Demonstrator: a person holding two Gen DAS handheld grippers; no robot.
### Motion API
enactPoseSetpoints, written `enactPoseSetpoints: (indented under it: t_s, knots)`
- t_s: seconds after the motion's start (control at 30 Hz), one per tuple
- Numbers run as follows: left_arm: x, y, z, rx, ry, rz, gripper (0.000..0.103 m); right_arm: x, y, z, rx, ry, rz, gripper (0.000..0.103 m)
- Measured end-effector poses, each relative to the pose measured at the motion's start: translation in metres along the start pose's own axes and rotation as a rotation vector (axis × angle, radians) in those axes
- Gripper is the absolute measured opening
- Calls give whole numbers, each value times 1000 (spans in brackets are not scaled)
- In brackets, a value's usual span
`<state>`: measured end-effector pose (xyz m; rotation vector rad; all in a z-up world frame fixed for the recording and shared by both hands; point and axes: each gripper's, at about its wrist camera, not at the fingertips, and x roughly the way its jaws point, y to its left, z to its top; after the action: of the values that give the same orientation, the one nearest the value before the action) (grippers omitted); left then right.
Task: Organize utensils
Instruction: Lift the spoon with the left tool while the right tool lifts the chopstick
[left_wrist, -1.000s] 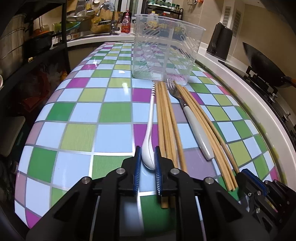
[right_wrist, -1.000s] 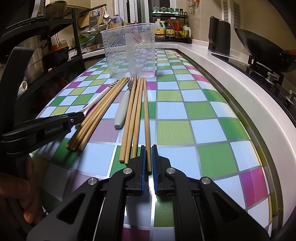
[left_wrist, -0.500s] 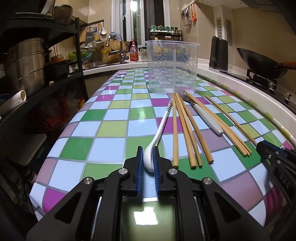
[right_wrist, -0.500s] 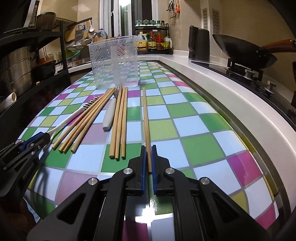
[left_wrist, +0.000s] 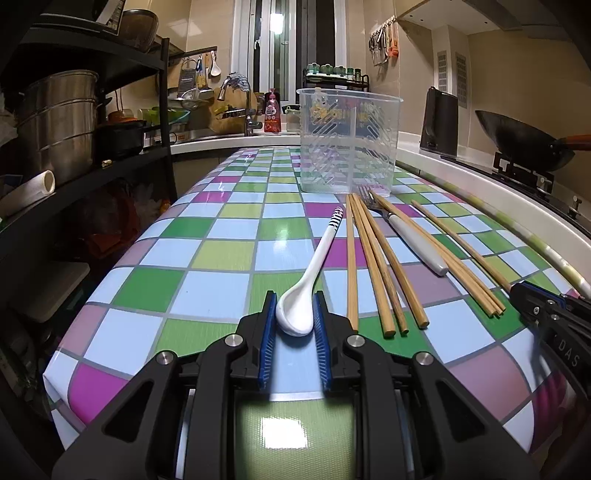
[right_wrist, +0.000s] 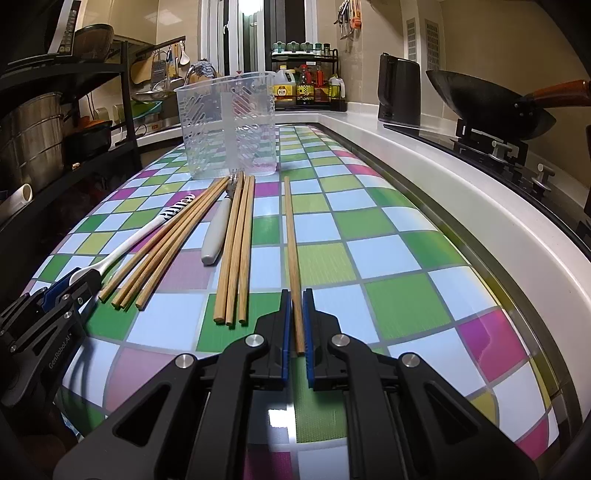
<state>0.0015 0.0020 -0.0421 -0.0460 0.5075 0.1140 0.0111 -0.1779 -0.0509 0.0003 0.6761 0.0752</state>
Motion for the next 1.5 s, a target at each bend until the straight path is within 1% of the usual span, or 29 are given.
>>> enactPoseSetpoints:
  t_s: [0.13, 0.23, 0.4, 0.47, 0.67, 0.7, 0.73, 0.87, 1.03, 1.13, 1.17, 1.3, 1.4, 1.43, 1.5]
  knots:
    - [-3, -5, -3, 24, -15, 23, 19, -1, 1, -1, -12, -9, -6, 6]
    - [-4, -12, -4, 70, -20, 54, 19, -1, 1, -1, -11, -8, -5, 7]
    - [-4, -15, -5, 97, -28, 56, 19, -2, 2, -2, -14, -8, -5, 7]
    - [-6, -10, -4, 60, -26, 18, 19, -2, 2, -2, -15, -6, -6, 7]
    - [-7, 8, 1, -63, -28, -55, 21, -2, 2, -3, -19, -5, -1, 7]
    - [-6, 9, 1, -74, -26, -62, 22, -2, 2, -3, -19, -5, 0, 7]
    - [-5, 11, 1, -90, -23, -71, 27, -2, 2, -3, -20, -5, -1, 7]
    - [-4, 19, 2, -137, -20, -84, 28, -2, 1, -3, -17, -2, 2, 7]
    - [-6, 27, 5, -181, -31, -71, 28, -2, 1, -2, -18, 0, 2, 7]
    - [1, 25, 1, -171, 12, -71, 28, -2, 1, -2, -18, -2, 1, 7]
    - [2, 23, 0, -160, 17, -63, 26, -2, 1, -2, -17, -2, 0, 7]
    - [1, 14, -3, -101, 4, -42, 25, -2, 1, -1, -18, -5, -2, 7]
    - [0, 6, -5, -53, -13, -25, 19, -3, 1, -1, -15, -6, -2, 7]
    - [0, 3, -6, -37, -17, -25, 14, -3, 1, -1, -15, -7, -3, 7]
    - [-2, -2, -7, -14, -30, -7, 14, -3, 2, -2, -19, -12, -7, 7]
